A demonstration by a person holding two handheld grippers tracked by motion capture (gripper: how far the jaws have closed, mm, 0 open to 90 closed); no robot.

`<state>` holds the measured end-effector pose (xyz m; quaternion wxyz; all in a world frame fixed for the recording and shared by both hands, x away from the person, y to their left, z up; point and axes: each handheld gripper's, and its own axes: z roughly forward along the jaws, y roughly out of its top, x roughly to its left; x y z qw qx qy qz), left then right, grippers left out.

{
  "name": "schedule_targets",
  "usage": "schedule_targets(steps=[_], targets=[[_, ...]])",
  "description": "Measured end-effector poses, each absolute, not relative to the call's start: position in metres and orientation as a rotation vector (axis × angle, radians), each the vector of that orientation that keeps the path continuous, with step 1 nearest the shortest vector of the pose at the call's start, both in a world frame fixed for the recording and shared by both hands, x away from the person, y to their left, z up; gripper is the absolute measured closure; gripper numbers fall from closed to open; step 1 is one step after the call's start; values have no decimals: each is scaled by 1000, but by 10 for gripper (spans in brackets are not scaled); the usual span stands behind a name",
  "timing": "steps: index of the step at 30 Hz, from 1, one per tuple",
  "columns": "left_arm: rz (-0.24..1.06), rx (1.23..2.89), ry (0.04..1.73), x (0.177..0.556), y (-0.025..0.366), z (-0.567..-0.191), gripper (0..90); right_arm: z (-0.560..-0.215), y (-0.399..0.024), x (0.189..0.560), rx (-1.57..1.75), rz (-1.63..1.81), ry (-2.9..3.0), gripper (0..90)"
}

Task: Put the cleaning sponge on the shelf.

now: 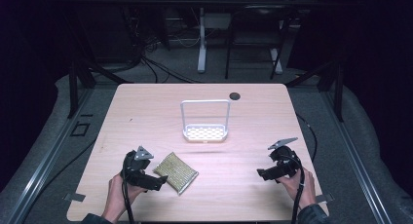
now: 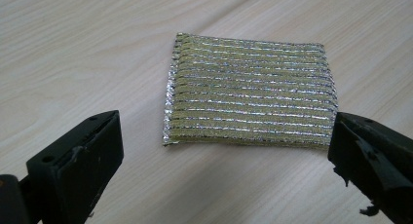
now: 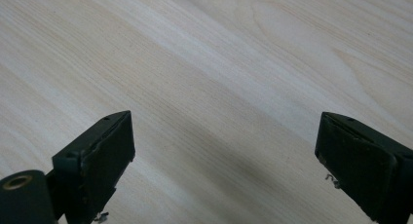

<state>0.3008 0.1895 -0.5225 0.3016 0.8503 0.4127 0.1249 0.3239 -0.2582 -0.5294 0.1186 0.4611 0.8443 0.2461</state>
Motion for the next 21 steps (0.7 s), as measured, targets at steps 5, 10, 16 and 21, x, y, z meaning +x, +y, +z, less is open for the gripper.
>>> schedule_targets(steps=[5, 10, 16, 21], targets=[[317, 2277, 1078, 304, 180, -526, 0, -529, -258, 324, 1344, 716, 2470, 70], [315, 2288, 1081, 308, 172, -528, 0, -529, -257, 323, 1345, 721, 2469, 70], [302, 2319, 1059, 312, 166, -530, 0, -529, -257, 323, 1340, 718, 2472, 70], [292, 2325, 1058, 314, 163, -531, 0, -529, -257, 323, 1344, 722, 2474, 70]])
